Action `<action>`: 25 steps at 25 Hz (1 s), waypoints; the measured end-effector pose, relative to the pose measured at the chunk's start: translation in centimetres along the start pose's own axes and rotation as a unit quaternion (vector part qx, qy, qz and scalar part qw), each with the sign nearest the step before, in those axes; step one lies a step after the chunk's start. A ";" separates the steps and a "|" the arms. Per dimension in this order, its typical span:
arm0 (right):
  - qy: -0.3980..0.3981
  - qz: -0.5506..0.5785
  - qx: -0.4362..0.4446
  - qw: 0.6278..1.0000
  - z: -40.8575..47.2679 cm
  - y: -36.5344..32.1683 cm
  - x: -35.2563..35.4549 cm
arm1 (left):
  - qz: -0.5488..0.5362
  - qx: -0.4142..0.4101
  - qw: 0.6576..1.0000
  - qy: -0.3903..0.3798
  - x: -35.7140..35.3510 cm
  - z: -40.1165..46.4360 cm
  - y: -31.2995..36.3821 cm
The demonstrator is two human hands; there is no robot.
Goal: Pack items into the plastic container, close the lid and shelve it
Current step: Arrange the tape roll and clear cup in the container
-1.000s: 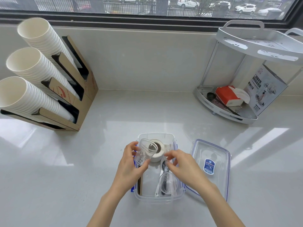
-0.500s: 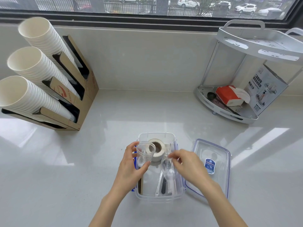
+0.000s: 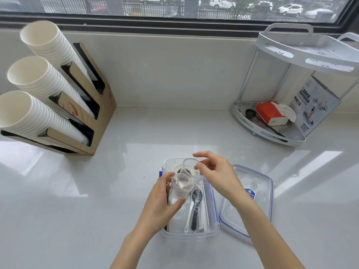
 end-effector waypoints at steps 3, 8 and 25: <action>-0.013 -0.026 -0.019 0.999 0.4 0.8 -0.4 | -0.013 0.006 1.000 -0.005 -0.1 -0.3 -0.1; -0.053 -0.092 -0.027 0.994 0.2 2.0 -1.8 | -0.024 -0.003 1.000 -0.003 -0.4 -0.1 0.2; -0.124 -0.120 0.042 0.984 -1.0 3.8 -2.4 | 0.053 -0.012 0.999 -0.001 0.2 0.3 -0.2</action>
Point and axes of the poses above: each hand's wrist, its own z-axis towards the middle knuckle, its own x-axis out of the back of the hand, y = z × x, the point moved 3 cm from there along z, towards the middle knuckle, and after that the axes turned 1 degree about -y, right-handed, at the moved point
